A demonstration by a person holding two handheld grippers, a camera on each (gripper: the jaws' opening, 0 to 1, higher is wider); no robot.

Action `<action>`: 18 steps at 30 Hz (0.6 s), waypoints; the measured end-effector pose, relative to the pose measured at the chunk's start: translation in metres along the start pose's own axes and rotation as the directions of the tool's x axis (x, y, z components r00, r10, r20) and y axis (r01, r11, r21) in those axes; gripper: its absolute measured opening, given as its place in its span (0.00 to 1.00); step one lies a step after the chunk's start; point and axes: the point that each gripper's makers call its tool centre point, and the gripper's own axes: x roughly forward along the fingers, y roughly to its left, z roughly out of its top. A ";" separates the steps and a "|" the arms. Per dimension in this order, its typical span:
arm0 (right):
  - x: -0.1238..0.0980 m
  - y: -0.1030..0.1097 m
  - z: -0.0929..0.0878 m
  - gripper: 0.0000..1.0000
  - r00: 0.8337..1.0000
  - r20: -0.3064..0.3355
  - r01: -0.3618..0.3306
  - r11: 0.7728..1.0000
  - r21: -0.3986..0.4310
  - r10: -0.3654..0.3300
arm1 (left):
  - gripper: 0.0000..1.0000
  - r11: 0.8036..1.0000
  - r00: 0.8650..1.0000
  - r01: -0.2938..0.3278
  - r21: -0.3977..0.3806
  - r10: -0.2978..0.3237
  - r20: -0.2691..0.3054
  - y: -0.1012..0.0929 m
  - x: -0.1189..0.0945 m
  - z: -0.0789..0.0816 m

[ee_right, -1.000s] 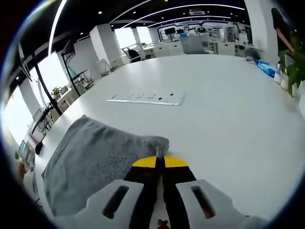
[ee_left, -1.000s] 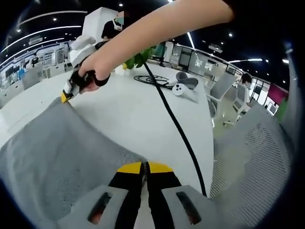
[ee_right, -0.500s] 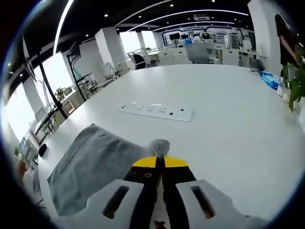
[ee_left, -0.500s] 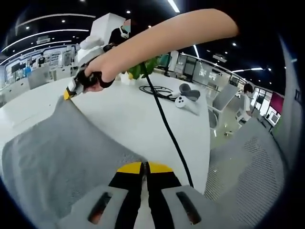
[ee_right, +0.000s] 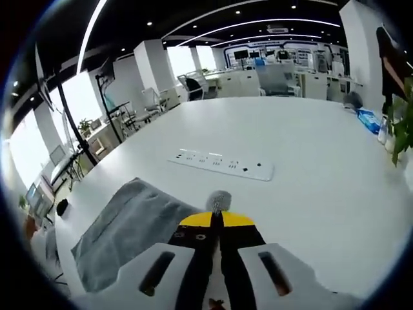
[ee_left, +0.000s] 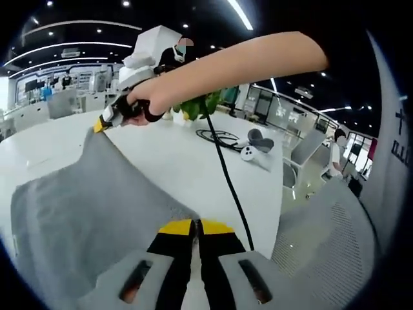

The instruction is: Fold the towel on the table until its edges align and the towel forms a compact rectangular stack.

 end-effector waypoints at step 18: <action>0.002 0.050 0.043 0.00 0.998 0.040 -0.040 0.999 -0.034 0.041 | 0.03 0.994 0.989 -0.101 -0.031 0.104 0.107 0.015 -0.053 0.029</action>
